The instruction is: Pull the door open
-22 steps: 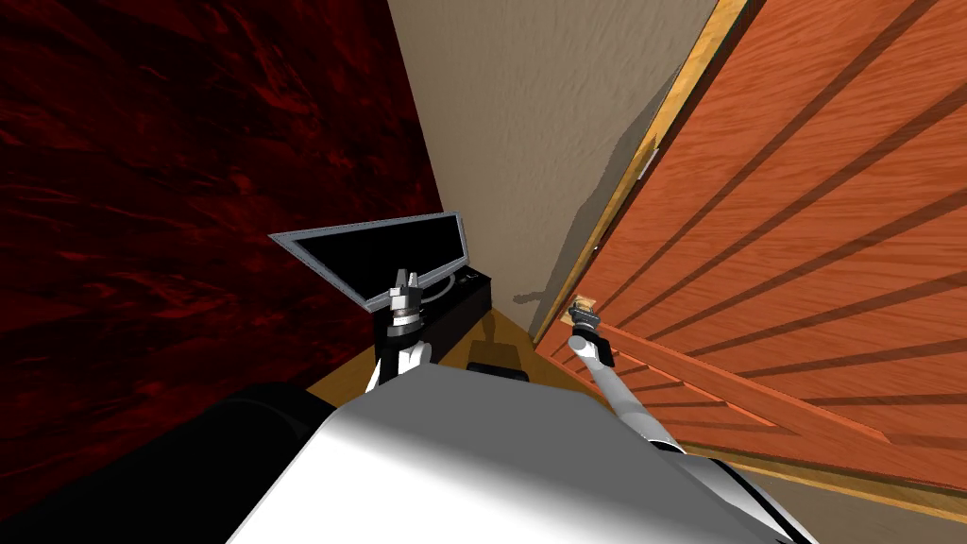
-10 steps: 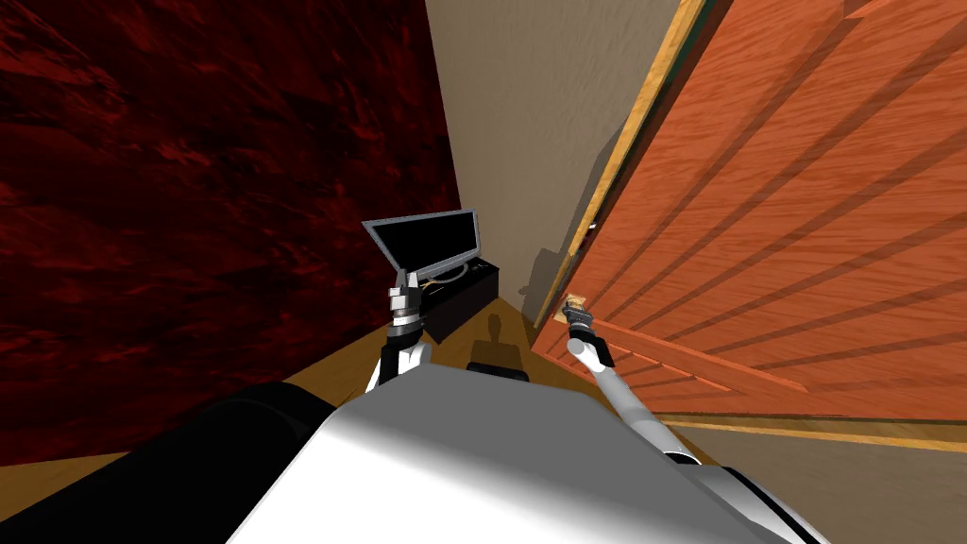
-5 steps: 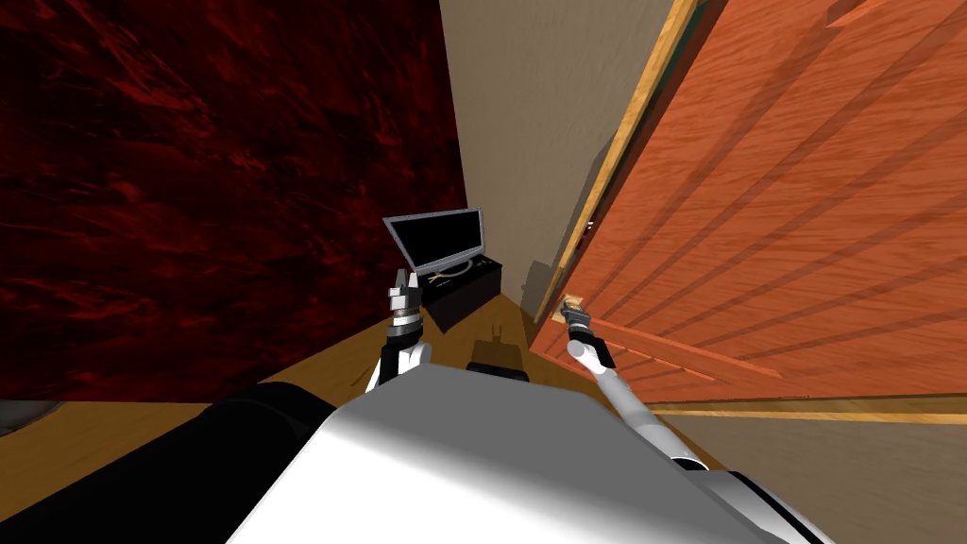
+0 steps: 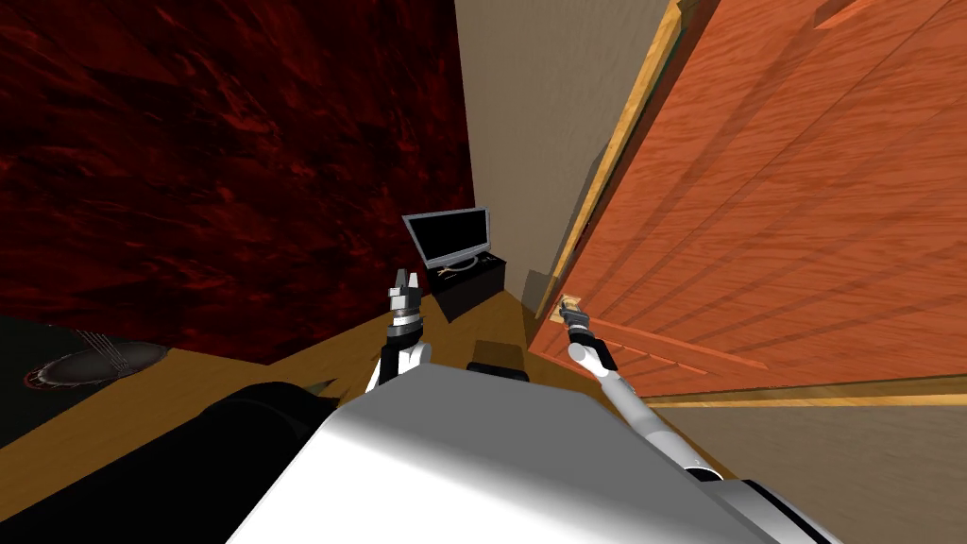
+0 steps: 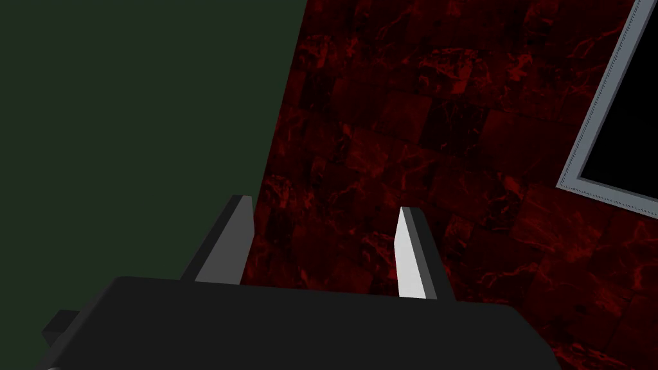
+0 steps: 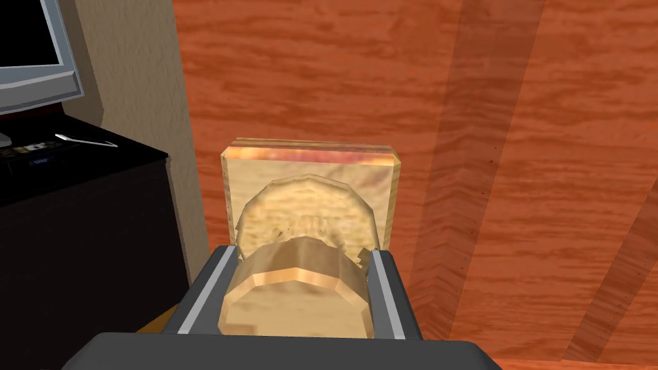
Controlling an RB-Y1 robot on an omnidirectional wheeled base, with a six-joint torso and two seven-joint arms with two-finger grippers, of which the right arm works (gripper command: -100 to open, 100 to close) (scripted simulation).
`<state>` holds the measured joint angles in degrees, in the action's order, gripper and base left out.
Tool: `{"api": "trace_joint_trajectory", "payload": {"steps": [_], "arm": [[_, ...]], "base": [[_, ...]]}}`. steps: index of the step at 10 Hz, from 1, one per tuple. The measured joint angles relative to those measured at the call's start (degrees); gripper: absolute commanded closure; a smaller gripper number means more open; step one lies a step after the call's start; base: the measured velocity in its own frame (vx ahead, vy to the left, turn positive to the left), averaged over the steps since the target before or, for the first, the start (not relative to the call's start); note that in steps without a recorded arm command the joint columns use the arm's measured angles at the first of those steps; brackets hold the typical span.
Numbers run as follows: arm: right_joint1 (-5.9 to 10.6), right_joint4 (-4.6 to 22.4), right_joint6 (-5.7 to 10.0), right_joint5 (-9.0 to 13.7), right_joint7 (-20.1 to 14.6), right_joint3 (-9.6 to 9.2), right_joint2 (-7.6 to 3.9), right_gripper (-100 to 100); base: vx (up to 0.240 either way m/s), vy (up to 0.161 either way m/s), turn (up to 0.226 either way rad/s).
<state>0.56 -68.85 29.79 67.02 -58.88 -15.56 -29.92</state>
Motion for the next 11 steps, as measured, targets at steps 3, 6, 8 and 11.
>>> {"api": "trace_joint_trajectory", "payload": {"steps": [3,6,8,11], "arm": [[-0.62,-0.8,0.48,-0.6,-1.9,-1.86,-1.44,100],[-0.89,-1.1,0.87,-0.7,-2.9,-2.85,-2.31,100],[-1.35,-1.9,1.17,-0.9,-3.7,-3.85,-3.26,100],[-1.98,-2.8,1.7,-1.2,-5.2,-5.64,-4.79,100]], "base": [[-0.166,-0.04,0.064],[-0.183,-0.04,0.107],[-0.202,-0.073,0.114],[-0.199,-0.049,0.113]]}}
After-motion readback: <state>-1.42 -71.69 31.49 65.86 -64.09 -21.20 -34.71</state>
